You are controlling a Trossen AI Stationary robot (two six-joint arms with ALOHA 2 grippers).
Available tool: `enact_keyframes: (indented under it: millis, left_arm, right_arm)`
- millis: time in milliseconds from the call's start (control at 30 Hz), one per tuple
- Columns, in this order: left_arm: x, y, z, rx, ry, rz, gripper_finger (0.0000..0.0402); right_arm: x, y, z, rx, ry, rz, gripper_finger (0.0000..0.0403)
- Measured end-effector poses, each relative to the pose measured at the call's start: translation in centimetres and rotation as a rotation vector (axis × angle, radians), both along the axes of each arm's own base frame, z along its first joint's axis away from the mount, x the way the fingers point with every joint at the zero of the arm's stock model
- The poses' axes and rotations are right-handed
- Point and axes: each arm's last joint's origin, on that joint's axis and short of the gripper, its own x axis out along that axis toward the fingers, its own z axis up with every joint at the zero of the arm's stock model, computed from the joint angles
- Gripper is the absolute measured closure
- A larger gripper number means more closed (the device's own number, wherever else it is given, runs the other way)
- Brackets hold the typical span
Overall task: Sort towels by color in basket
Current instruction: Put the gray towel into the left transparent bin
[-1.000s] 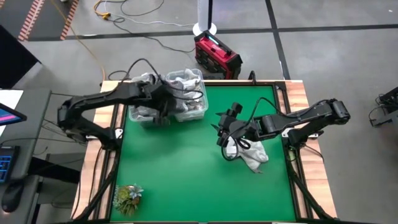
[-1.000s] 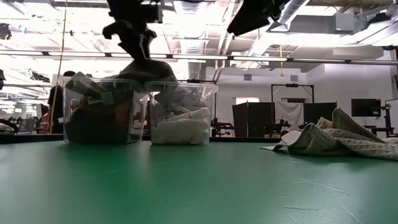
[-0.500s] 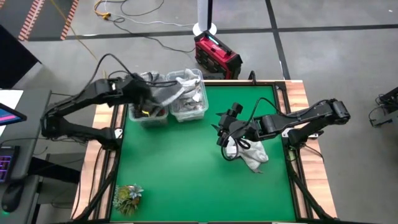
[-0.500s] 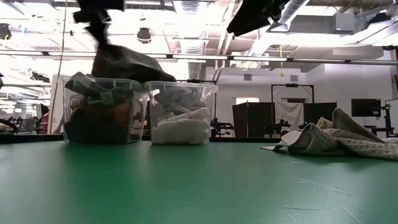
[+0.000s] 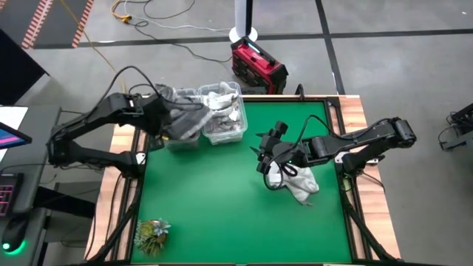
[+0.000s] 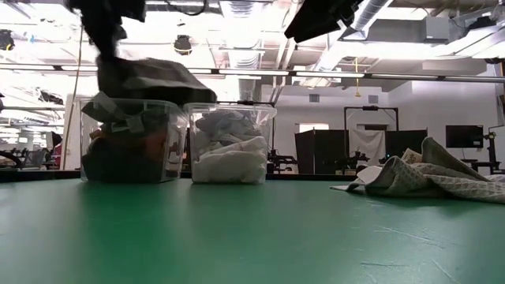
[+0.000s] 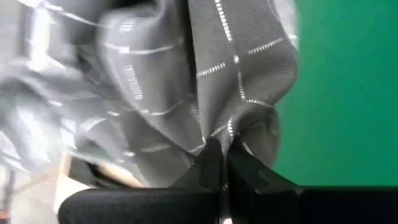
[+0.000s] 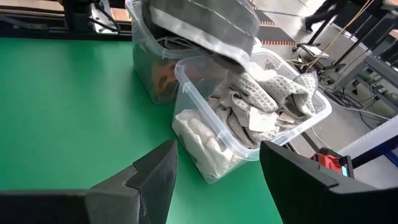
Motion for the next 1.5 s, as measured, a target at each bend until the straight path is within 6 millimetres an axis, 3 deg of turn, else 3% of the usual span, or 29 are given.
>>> enact_keyframes:
  millis: [233, 467, 600, 767, 900, 1100, 1367, 1500]
  left_arm:
    - [2.0, 1.4, -0.8, 0.069, 0.014, -0.031, 0.0401]
    - [2.6, 4.8, -6.1, 0.080, 0.136, -0.026, 0.0401]
    - [2.5, 7.4, -9.3, 0.027, 0.076, -0.025, 0.0401]
    - [2.3, 9.9, -13.0, -0.125, 0.071, 0.021, 0.0401]
    - [2.4, 10.7, -14.8, -0.249, 0.094, 0.051, 0.0396]
    - [3.0, 10.7, -13.5, -0.194, 0.079, 0.040, 0.0350]
    - [2.1, 8.4, -8.5, -0.054, 0.001, 0.014, 0.0255]
    - [1.3, 7.0, -6.7, -0.023, -0.037, -0.010, 0.0229]
  right_arm:
    - [0.0, 0.0, -0.1, -0.004, 0.008, 0.003, 0.0143]
    - [-0.1, 0.3, -0.1, -0.005, 0.019, 0.010, 0.0143]
    - [-0.1, 0.2, -0.1, -0.004, 0.015, 0.010, 0.0143]
    - [-0.1, 0.2, -0.1, -0.004, 0.015, 0.007, 0.0143]
    - [-0.1, 0.2, -0.1, -0.004, 0.015, 0.007, 0.0143]
    - [-0.1, 0.2, -0.1, -0.003, 0.017, 0.008, 0.0143]
    - [-0.2, 0.5, -0.2, -0.003, 0.020, 0.017, 0.0143]
    - [-0.2, 0.4, -0.2, -0.003, 0.020, 0.015, 0.0143]
